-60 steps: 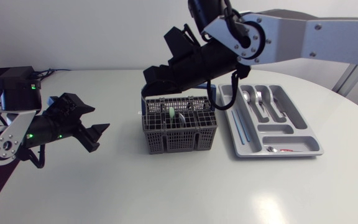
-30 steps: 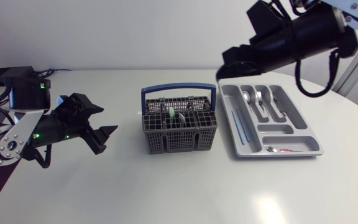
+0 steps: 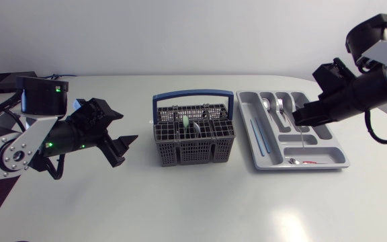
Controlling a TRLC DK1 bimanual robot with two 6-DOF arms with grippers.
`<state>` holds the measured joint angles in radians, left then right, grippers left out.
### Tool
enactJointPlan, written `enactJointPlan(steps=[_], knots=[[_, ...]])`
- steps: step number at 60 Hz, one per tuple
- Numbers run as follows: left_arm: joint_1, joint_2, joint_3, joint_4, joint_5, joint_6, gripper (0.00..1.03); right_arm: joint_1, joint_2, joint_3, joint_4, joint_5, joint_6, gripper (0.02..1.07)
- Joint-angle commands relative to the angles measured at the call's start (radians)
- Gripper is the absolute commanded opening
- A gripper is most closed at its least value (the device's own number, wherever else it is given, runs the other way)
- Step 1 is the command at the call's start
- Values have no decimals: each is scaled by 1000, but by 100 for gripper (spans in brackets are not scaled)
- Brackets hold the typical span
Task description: Unload the cutlery basket into the drawer organizer.
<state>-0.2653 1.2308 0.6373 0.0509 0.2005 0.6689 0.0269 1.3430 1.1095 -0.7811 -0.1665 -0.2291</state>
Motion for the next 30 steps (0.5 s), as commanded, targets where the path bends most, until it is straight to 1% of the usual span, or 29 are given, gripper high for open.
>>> enactJointPlan(steps=[1,5,12,17,22,26,30], knots=[[-9,-5,32,-6,-10,-17,85,-35,25,-50,23,41,-55,7],[-14,-5,32,-8,-13,-19,85,-47,41,-79,65,102,-73,7],[-31,-7,32,-10,-23,-23,85,-81,99,-116,102,167,-95,7],[-45,-7,38,-13,-30,-31,85,-99,140,-139,174,223,-105,7],[-60,-7,42,-16,-39,-34,85,-110,189,-142,195,236,-116,8],[-63,-10,42,-17,-46,-37,85,-110,211,-168,255,294,-124,7],[-63,-10,44,-19,-49,-35,85,-108,249,-172,276,309,-131,7]])
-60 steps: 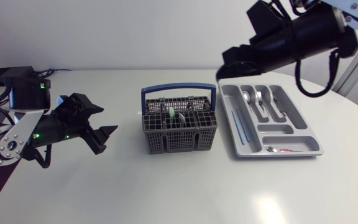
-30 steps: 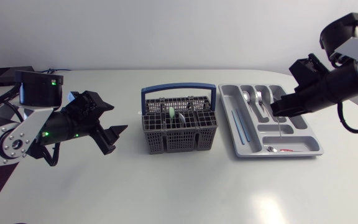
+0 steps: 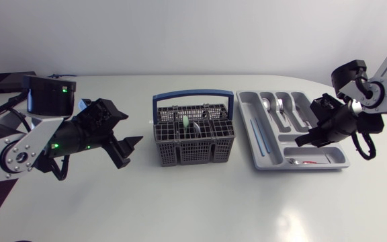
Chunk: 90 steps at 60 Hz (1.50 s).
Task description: Unload the cutlery basket into the drawer organizer.
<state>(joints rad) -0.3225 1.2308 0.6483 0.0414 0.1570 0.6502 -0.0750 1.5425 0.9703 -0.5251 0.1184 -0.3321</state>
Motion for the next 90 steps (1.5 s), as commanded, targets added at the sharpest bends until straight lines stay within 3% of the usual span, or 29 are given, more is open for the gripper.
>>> enactJointPlan(steps=[1,15,28,36,40,46,60,70,79,90], knots=[[-7,-10,33,-9,-7,-17,85,-5,61,-33,25,30,-30,7],[-10,-11,36,-15,-14,-18,85,69,139,-93,168,132,-38,8],[-10,-11,34,-15,-14,-18,85,98,142,-93,180,148,-33,9],[-9,-11,37,-17,-16,-17,85,104,136,-111,180,152,-38,38],[-6,-10,40,-18,-16,-15,85,106,108,-125,181,152,-47,58],[-3,9,53,-18,-16,-12,85,110,64,-139,180,150,-59,76],[-38,45,94,-23,-48,-7,85,103,-45,-166,177,116,-91,77],[-62,50,122,-37,-50,-6,87,118,-203,-191,162,4,-139,78],[-86,64,128,-37,-60,-6,88,244,-311,-219,162,-45,-136,78],[-109,75,120,-34,-68,-17,91,466,-318,-202,208,-16,-65,77]])
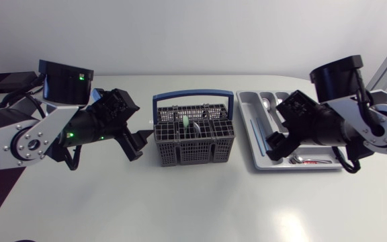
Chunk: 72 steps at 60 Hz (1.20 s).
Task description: Unload the cutlery basket into the drawer organizer.
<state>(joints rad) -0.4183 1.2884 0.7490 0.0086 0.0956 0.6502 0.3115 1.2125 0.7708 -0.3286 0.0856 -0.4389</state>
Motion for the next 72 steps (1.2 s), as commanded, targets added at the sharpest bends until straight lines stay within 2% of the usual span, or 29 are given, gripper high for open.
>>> enactJointPlan(steps=[1,11,19,23,34,45,53,56,64,72], knots=[[-14,17,18,-1,-8,-17,91,101,19,7,13,26,51,77],[-17,15,10,1,-13,-20,92,255,130,105,14,82,120,77],[-34,2,4,16,-13,-9,92,301,176,137,31,100,146,77],[-57,-4,6,34,-13,39,92,307,173,128,37,100,149,77],[-155,-9,41,48,-5,284,95,294,70,39,43,92,146,77],[-177,94,112,65,58,562,95,256,-33,-56,48,68,126,77],[-172,163,208,-73,144,744,94,213,-85,-87,46,43,111,77],[-168,186,251,-154,173,815,91,201,-99,-96,45,37,106,77],[-172,252,346,-237,170,918,88,166,-125,-131,46,9,97,77],[-198,321,440,-322,130,997,87,141,-136,-174,65,0,86,77]])
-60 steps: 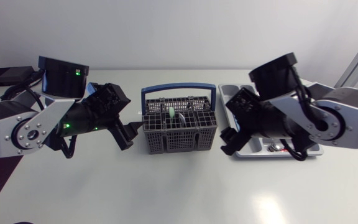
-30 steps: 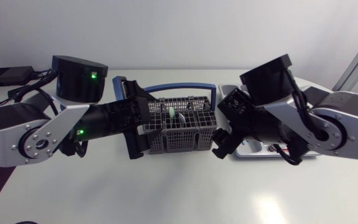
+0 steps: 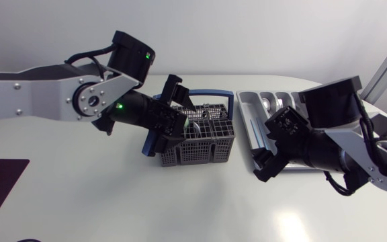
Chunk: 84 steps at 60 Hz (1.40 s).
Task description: Unload the cutlery basket into the drawer organizer.
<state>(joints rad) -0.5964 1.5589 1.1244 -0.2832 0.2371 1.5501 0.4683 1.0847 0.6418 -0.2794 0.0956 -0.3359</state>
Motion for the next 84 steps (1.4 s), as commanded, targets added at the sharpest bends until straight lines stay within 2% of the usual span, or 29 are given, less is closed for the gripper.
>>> enactJointPlan(steps=[1,7,14,24,28,32,38,45,55,59,84], knots=[[-28,61,75,-37,-24,107,87,-20,-11,-48,16,-13,-18,77],[-48,101,123,-70,-48,145,84,-54,-26,-67,22,-39,-28,77],[-59,164,209,-145,-71,168,76,-77,-37,-90,43,-45,-43,77],[-62,230,281,-165,-96,209,54,-92,-58,-114,43,-54,-54,77],[-62,251,310,-205,-104,225,42,-100,-69,-123,45,-57,-57,77],[-62,268,330,-214,-125,238,36,-109,-78,-131,43,-63,-68,77],[-59,286,350,-226,-130,248,33,-126,-91,-137,43,-69,-78,77],[-59,309,354,-226,-156,266,25,-145,-98,-145,43,-88,-86,77],[-57,322,357,-226,-186,281,20,-157,-114,-160,43,-94,-98,77],[-59,326,359,-226,-194,281,13,-163,-115,-166,43,-99,-101,77],[-69,311,376,-225,-200,269,3,-181,-151,-188,39,-114,-114,77]])
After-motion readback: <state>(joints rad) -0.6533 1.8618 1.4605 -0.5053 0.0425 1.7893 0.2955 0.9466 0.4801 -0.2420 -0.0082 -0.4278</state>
